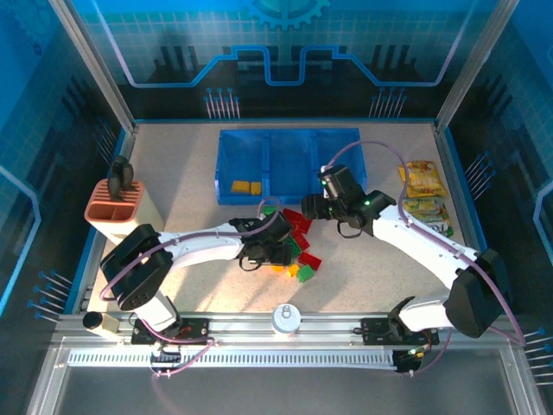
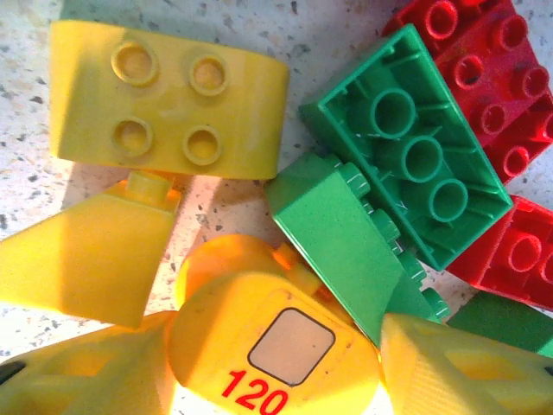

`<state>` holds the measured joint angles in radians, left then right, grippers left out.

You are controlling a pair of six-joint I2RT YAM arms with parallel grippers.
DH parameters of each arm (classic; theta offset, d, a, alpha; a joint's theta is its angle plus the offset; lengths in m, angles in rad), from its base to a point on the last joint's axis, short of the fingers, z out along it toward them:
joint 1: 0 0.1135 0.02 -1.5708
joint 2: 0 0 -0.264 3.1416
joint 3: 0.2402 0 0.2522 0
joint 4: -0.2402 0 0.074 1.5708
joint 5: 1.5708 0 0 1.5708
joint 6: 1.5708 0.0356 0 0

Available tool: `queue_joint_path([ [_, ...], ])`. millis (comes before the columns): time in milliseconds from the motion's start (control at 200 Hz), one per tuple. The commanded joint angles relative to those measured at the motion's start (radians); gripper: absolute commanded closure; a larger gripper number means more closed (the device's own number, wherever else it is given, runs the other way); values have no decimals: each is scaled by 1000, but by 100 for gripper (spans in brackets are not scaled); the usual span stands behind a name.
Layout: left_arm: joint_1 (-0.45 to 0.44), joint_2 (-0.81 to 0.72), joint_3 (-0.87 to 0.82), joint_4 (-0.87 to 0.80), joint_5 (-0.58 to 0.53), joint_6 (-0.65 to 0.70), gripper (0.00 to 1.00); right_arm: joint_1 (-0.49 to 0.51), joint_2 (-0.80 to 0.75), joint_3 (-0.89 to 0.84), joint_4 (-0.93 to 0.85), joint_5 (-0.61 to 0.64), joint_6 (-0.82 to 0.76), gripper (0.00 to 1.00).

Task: Sort the legos into containers by color
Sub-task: Rotate the lego at the bottom-center of the table.

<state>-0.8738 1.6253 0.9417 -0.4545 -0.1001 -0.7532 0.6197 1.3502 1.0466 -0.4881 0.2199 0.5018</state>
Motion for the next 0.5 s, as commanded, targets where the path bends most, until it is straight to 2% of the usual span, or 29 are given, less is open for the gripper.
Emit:
queue_joint_path([
  [0, -5, 8, 8, -88, -65, 23, 41, -15, -28, -13, 20, -14, 17, 22],
  [105, -5, -12, -14, -98, -75, 23, 44, -16, -34, -16, 20, -15, 17, 22],
  [370, -5, -97, -68, -122, -93, 23, 44, -17, -45, -14, 19, -20, 20, 22],
  [495, -4, -135, -85, -131, -102, 31, 39, -17, -52, -9, 14, -21, 22, 22],
])
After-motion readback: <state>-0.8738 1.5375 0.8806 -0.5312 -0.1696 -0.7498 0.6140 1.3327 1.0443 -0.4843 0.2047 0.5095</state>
